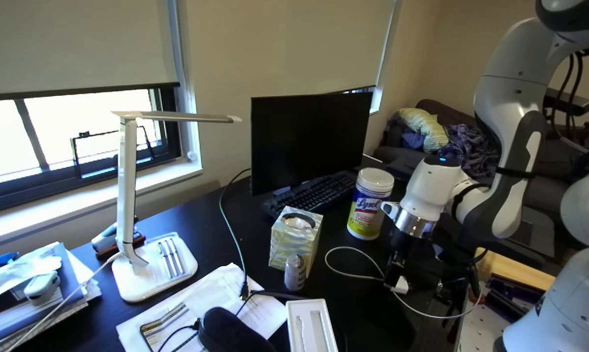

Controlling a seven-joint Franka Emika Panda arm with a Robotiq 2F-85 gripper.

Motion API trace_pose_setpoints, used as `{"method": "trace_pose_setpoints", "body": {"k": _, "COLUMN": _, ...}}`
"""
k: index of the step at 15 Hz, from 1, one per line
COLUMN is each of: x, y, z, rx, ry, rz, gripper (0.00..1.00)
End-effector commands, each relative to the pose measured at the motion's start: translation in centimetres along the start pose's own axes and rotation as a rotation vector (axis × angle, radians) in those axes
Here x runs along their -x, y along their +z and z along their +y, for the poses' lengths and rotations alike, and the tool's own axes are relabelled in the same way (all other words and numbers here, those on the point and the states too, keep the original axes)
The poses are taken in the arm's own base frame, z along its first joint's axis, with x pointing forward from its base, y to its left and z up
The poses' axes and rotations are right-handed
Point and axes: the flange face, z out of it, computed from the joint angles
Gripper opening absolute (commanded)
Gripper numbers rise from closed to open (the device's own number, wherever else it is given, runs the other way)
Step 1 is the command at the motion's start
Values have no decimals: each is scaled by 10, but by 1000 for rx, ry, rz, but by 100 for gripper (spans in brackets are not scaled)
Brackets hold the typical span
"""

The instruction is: Move the white charger head to the left

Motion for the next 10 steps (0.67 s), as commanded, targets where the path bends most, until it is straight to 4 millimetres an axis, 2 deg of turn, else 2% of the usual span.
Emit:
{"method": "trace_pose_setpoints", "body": {"k": 1, "x": 3, "y": -16, "z": -2, "rx": -97, "ry": 146, "rz": 99, "gripper": 100}}
{"method": "trace_pose_setpoints", "body": {"k": 2, "x": 4, "y": -23, "z": -4, "rx": -121, "ry": 190, "rz": 122, "gripper": 100}}
{"method": "trace_pose_setpoints", "body": {"k": 4, "x": 3, "y": -50, "z": -6, "rx": -136, "ry": 271, "rz": 185, "gripper": 100}}
{"method": "trace_pose_setpoints", "body": {"k": 7, "x": -7, "y": -81, "z": -9, "rx": -82, "ry": 325, "rz": 237, "gripper": 100}}
{"method": "trace_pose_setpoints", "body": {"k": 8, "x": -10, "y": -83, "z": -12, "rx": -30, "ry": 333, "rz": 227, "gripper": 100}}
{"method": "trace_pose_setpoints", "body": {"k": 10, "x": -9, "y": -67, "z": -23, "rx": 50, "ry": 320, "rz": 169, "gripper": 100}}
